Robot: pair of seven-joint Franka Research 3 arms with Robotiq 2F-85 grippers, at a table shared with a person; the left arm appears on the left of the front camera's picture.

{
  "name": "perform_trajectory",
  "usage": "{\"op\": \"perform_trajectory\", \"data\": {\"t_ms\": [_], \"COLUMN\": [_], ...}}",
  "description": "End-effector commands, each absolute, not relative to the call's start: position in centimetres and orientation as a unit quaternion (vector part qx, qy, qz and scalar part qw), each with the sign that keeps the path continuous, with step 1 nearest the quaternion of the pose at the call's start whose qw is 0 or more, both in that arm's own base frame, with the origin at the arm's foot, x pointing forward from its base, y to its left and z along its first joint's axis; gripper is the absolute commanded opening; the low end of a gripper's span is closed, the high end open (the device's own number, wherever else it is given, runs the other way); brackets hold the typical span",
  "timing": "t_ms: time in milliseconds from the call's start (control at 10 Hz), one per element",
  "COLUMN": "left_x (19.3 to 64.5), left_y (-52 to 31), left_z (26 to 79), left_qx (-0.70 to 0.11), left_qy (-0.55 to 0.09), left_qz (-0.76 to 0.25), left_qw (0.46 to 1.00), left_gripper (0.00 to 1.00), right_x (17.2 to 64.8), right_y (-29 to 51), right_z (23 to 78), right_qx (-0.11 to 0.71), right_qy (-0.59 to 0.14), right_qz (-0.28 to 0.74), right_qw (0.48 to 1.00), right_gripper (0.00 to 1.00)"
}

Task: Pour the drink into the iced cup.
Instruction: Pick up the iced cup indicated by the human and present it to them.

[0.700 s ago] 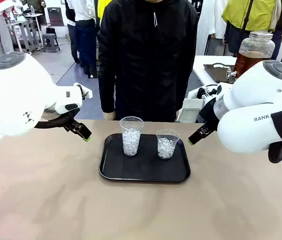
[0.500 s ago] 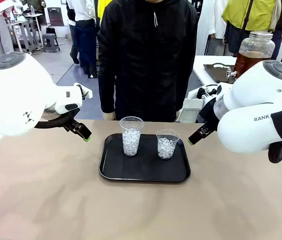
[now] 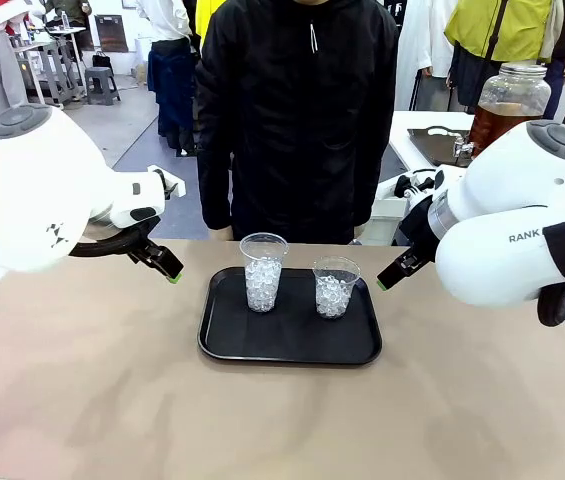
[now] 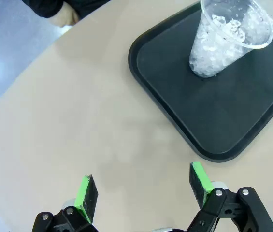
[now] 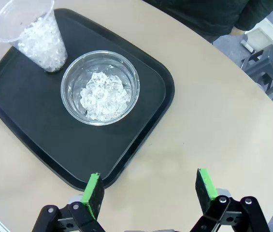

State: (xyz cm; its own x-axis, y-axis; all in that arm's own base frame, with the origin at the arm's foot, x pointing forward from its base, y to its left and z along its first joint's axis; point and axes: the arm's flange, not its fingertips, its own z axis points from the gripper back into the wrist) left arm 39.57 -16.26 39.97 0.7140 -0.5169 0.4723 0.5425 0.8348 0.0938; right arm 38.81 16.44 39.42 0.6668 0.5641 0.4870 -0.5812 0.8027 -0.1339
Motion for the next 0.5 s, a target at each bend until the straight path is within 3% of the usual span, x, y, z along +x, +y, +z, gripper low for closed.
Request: {"op": "perform_trajectory", "data": {"t_ms": [0,200,400], "left_x": [39.4,39.6,39.8], "left_y": [-16.1,-16.3,-16.5], "left_z": [40.3,40.0,44.1], "left_qx": [-0.024,-0.026,-0.012], "left_qy": [-0.246,-0.247,-0.267], "left_qz": [-0.288,-0.286,-0.3], "left_qw": [0.925,0.925,0.916], "left_gripper": [1.0,1.0,1.0], "right_x": [38.8,38.8,39.4], "right_y": [16.4,16.4,16.0], "right_z": [39.7,39.4,43.0], "right_qx": [0.016,0.016,0.044], "right_qy": [-0.264,-0.261,-0.267], "right_qz": [0.313,0.314,0.3], "right_qw": [0.912,0.913,0.915], "right_gripper": [1.0,1.0,1.0]}}
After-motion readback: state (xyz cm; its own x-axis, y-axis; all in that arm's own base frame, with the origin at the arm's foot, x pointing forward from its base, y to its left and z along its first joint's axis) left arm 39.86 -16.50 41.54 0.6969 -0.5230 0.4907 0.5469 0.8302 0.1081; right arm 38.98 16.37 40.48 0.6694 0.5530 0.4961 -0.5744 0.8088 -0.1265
